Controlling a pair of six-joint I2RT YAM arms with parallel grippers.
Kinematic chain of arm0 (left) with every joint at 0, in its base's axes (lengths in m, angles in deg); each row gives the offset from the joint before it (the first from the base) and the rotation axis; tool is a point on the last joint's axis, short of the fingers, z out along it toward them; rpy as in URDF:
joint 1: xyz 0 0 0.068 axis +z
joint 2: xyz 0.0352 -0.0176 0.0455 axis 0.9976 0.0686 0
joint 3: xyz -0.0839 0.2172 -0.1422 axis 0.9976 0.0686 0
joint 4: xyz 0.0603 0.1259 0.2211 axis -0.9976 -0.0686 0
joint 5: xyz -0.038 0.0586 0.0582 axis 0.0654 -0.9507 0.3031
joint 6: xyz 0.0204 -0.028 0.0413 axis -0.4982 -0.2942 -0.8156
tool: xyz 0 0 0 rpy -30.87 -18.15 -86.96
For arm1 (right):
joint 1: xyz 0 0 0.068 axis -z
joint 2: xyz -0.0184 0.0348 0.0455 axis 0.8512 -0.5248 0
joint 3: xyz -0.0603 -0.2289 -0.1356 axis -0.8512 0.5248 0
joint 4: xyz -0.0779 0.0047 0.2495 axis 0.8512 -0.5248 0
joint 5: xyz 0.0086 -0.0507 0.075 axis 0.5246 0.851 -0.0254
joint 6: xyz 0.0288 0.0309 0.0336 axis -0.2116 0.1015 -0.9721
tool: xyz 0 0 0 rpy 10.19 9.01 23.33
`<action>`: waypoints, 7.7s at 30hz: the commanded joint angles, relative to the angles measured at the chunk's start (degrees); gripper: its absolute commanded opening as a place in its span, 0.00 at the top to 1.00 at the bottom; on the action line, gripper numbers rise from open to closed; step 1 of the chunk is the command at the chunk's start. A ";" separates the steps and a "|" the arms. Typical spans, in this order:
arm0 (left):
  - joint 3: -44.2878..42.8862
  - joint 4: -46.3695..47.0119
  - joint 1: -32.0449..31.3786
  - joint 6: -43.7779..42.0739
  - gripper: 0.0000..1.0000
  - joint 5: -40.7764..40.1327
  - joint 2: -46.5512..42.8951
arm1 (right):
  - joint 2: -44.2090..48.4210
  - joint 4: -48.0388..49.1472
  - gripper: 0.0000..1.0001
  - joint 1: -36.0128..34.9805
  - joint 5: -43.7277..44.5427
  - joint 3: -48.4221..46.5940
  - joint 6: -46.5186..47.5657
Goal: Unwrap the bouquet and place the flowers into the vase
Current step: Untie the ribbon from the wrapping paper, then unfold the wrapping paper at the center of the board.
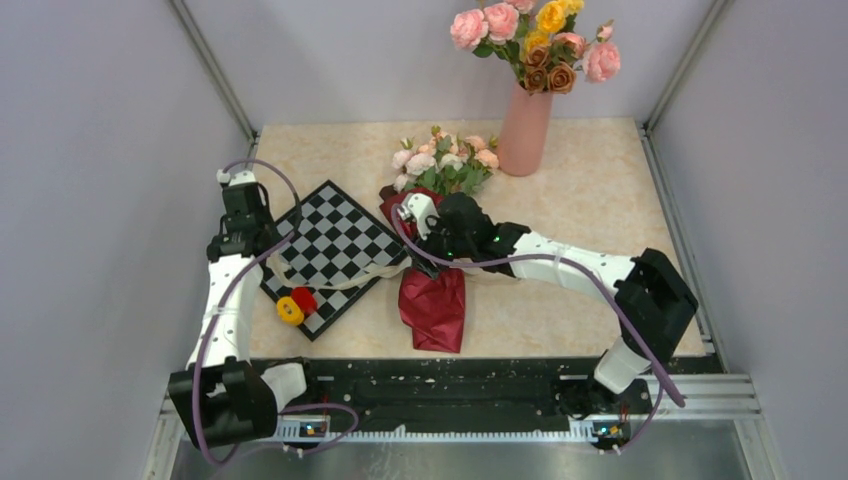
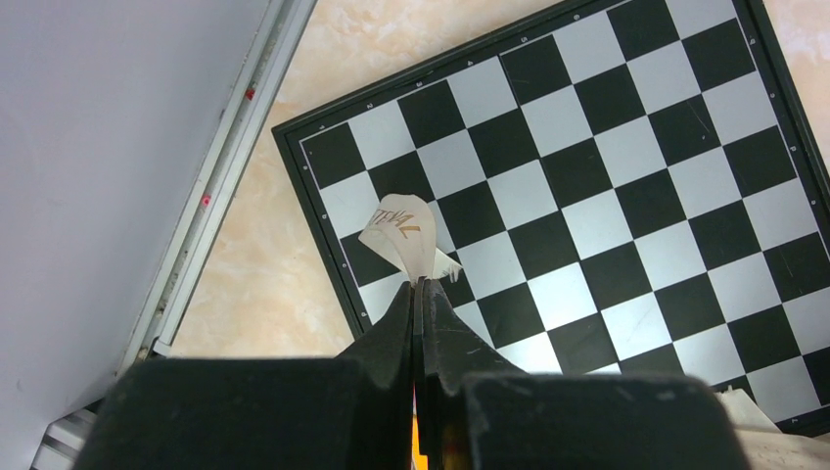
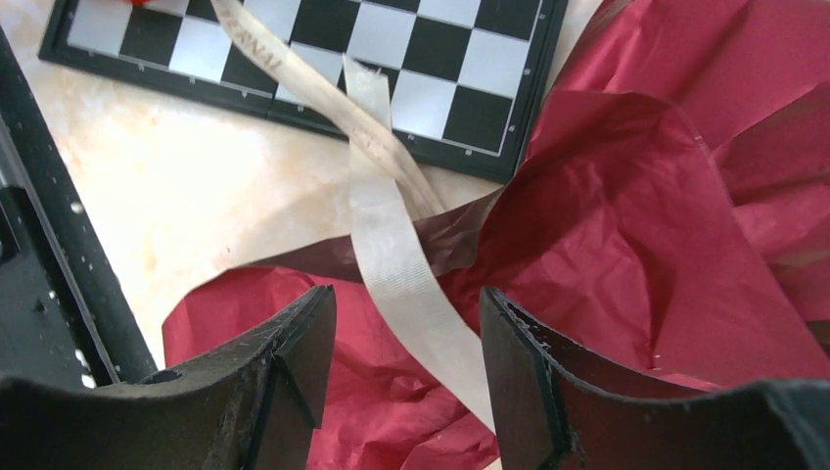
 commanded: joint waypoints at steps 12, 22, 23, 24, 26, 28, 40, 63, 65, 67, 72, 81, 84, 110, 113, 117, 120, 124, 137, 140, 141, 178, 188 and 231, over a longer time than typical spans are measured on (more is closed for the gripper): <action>-0.92 0.28 0.26 -0.41 1.00 1.45 0.51 | -3.02 -2.95 0.48 -2.38 1.84 -2.92 5.43; -0.74 0.26 0.26 -0.49 1.00 1.30 -0.11 | -2.10 -0.58 0.79 -2.92 5.20 -1.59 5.31; -0.81 0.28 0.26 -0.49 1.00 1.30 -0.05 | -1.90 -0.40 0.82 -3.01 5.39 -1.36 5.21; -0.83 0.28 0.26 -0.49 1.00 1.30 -0.03 | -1.57 -0.25 0.86 -3.01 5.56 -1.15 5.12; -0.83 0.28 0.26 -0.49 1.00 1.45 0.06 | -0.88 -0.10 0.92 -3.09 6.15 -0.51 4.89; -0.83 0.28 0.27 -0.49 1.00 1.56 0.22 | 0.24 0.30 0.98 -3.26 6.99 0.25 4.43; -0.39 1.06 0.26 -0.76 1.00 0.34 -1.02 | 14.46 -0.92 1.00 -3.46 7.43 3.56 -4.50; -0.26 0.86 0.35 -0.93 1.00 -0.65 -1.28 | 25.18 -13.81 1.00 33.48 25.20 8.62 -27.44; -0.06 0.99 0.42 -0.88 1.00 -0.82 -1.79 | 25.22 -13.53 1.00 38.05 26.29 9.41 -28.06; 0.04 1.16 0.44 -0.70 1.00 -0.46 -1.94 | 25.36 -12.09 1.00 41.16 28.23 10.27 -27.67; 0.12 1.32 0.53 0.18 1.00 3.03 -1.78 | 22.97 -5.54 1.00 47.26 35.13 12.08 -27.53; 0.87 1.59 0.53 0.37 1.00 1.34 -3.45 | 12.89 -0.32 1.00 53.48 41.84 12.69 -29.46; 0.78 1.42 0.53 0.39 1.00 0.06 -3.01 | 10.47 -0.63 0.97 54.39 42.43 12.33 -29.13; 2.36 3.64 -6.11 -0.76 0.01 17.71 -5.35 | 26.69 -4.40 0.10 53.50 7.29 20.25 -29.89; 2.78 4.20 -11.71 2.62 0.01 21.16 -5.59 | 28.88 -5.38 0.14 49.75 1.93 22.79 -32.16; 7.57 9.13 -19.56 11.58 0.04 27.49 -6.78 | 31.31 -4.26 0.20 41.06 -1.75 26.84 -35.28; 12.54 15.32 -24.51 19.91 0.06 33.07 -7.41 | 31.31 -0.03 0.22 33.06 -5.35 30.07 -38.74; 19.21 25.19 -31.18 29.16 0.06 36.19 -8.61 | 29.21 6.68 0.24 23.65 -8.06 32.99 -42.86; 21.28 26.09 -38.93 31.21 0.31 34.54 -2.68 | 18.21 16.80 0.48 9.01 -8.47 35.18 -45.69; 20.23 23.09 -40.33 30.09 0.41 31.17 -1.67 | 16.00 18.08 0.54 7.88 -8.34 35.04 -45.75; 20.19 22.98 -40.72 30.06 0.44 30.64 -1.43 | 15.47 18.29 0.57 7.65 -8.29 34.82 -45.69; 12.51 18.61 -50.58 31.38 0.33 17.20 3.40 | 22.95 -5.20 0.47 9.53 8.49 22.98 -25.46; 10.08 10.53 -46.98 27.65 0.02 16.28 -3.90 | 28.69 -8.68 0.37 2.00 14.73 18.46 -25.99; 4.14 -1.17 -15.22 1.88 0.01 15.33 -5.52 | -6.39 -23.59 0.76 -16.12 44.95 -11.57 -43.83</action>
